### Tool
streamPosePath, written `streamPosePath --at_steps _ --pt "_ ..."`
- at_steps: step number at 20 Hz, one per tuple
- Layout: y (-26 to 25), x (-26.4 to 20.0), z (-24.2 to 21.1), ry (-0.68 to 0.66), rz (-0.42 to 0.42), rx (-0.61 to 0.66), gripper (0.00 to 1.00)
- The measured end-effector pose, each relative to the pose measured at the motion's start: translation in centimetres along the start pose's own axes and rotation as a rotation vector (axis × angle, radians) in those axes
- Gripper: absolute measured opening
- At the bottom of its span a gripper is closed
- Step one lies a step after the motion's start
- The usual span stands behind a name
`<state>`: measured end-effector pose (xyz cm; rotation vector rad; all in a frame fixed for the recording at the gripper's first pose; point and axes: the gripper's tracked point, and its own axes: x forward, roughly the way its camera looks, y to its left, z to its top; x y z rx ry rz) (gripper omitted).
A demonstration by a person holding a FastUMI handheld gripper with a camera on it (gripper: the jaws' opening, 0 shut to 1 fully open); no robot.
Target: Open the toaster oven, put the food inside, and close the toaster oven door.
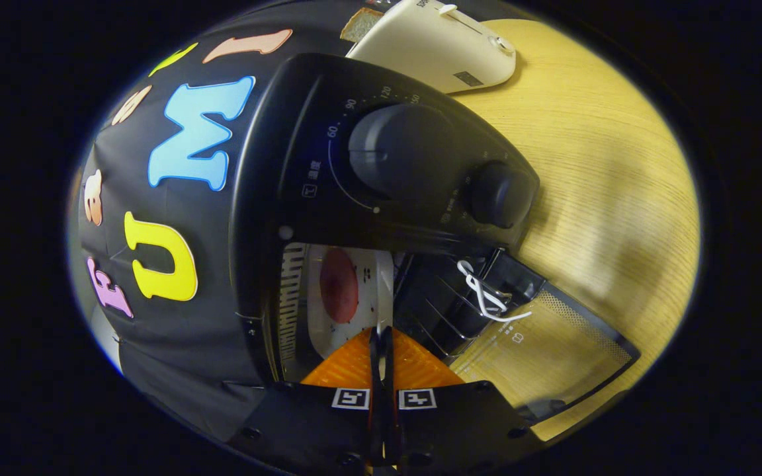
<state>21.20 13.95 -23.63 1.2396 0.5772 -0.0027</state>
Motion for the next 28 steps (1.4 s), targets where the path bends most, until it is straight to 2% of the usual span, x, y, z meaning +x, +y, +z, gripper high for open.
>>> streamPosePath --at_steps 5,12,13,15,18,19,21,24,28 --pt "1.4 0.7 0.5 -0.099 0.029 0.05 0.07" --pt "2.8 -1.8 -2.3 -0.054 0.096 0.01 0.21" --pt "2.7 -2.4 -2.9 -0.04 0.095 0.006 0.29" --pt "2.7 -3.8 -3.9 -0.013 0.109 0.008 0.35" --pt "2.1 -5.9 -5.4 0.04 0.098 -0.007 0.8" --pt "1.8 -6.8 -5.9 0.053 0.086 -0.043 0.81" --pt "1.3 -8.4 -7.9 0.114 0.077 -0.157 0.98" --pt "-1.0 -10.9 -10.6 0.217 0.009 -0.391 0.97" --pt "-3.0 -13.4 -11.3 0.218 -0.069 -0.669 0.97"
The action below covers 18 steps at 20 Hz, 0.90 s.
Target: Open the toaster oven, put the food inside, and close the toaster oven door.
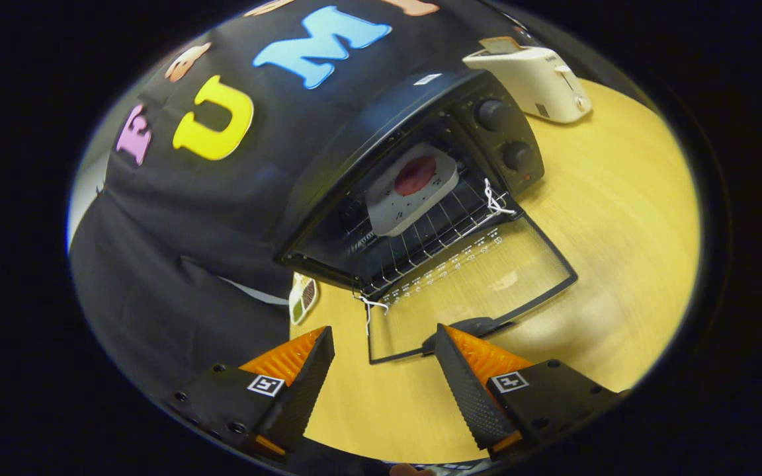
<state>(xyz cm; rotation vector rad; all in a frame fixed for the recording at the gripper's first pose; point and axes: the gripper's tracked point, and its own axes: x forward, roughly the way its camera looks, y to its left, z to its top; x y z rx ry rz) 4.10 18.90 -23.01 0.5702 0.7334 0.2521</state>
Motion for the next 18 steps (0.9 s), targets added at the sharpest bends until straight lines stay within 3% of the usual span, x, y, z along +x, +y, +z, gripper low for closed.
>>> streamPosePath --at_steps 8,18 --pt "-3.5 -0.1 -2.2 0.048 -0.192 -0.312 0.98" --pt "-7.4 1.4 -7.0 0.21 -0.359 -0.494 0.98"
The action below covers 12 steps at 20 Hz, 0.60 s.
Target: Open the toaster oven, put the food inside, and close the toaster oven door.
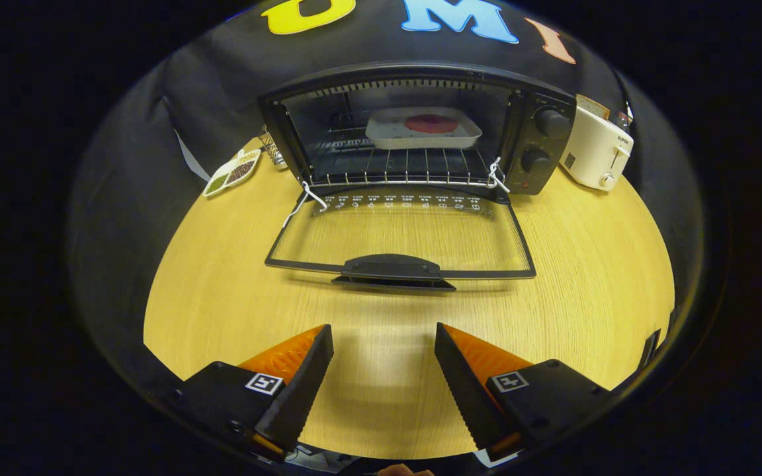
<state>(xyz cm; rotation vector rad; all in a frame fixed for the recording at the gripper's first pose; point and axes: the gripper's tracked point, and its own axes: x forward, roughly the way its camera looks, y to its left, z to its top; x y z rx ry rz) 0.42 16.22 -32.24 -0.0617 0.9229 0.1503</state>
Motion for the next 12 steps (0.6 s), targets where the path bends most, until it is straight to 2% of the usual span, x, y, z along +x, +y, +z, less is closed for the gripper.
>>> streamPosePath --at_steps 8,12 --pt "-2.4 2.5 0.1 0.049 -0.138 0.001 0.99" --pt "-2.7 3.4 0.4 0.068 -0.158 0.026 0.99"
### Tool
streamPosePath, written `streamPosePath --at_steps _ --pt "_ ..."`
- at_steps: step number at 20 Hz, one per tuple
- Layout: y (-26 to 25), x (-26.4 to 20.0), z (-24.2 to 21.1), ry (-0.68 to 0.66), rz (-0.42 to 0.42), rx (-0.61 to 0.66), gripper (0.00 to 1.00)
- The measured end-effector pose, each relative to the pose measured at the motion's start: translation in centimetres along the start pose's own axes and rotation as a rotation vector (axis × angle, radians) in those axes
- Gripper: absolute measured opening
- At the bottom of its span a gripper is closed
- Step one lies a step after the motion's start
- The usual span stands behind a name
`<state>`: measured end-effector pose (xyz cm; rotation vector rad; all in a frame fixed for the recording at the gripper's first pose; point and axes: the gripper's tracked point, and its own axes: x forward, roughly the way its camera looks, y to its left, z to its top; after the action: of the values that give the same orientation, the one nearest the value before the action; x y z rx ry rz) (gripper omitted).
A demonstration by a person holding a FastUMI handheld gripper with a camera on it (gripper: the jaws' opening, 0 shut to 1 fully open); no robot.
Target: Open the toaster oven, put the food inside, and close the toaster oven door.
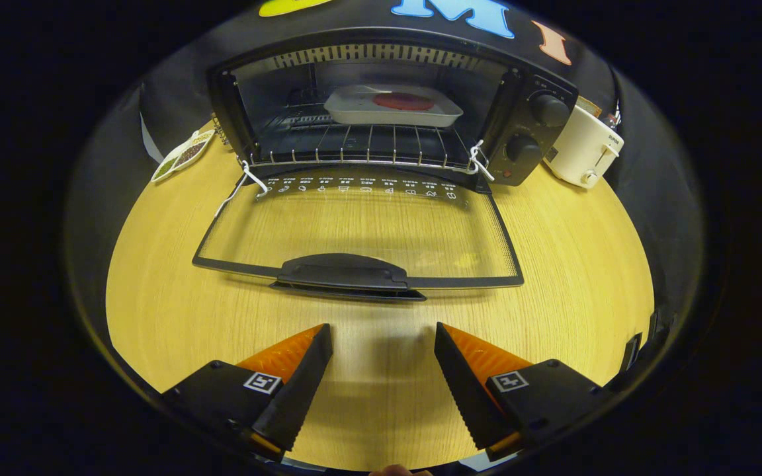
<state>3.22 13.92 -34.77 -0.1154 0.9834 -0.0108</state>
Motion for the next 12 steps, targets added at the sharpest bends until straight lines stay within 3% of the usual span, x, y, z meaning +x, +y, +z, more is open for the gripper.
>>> streamPosePath --at_steps 12 --pt "1.0 1.1 1.5 0.042 0.01 0.08 0.99"
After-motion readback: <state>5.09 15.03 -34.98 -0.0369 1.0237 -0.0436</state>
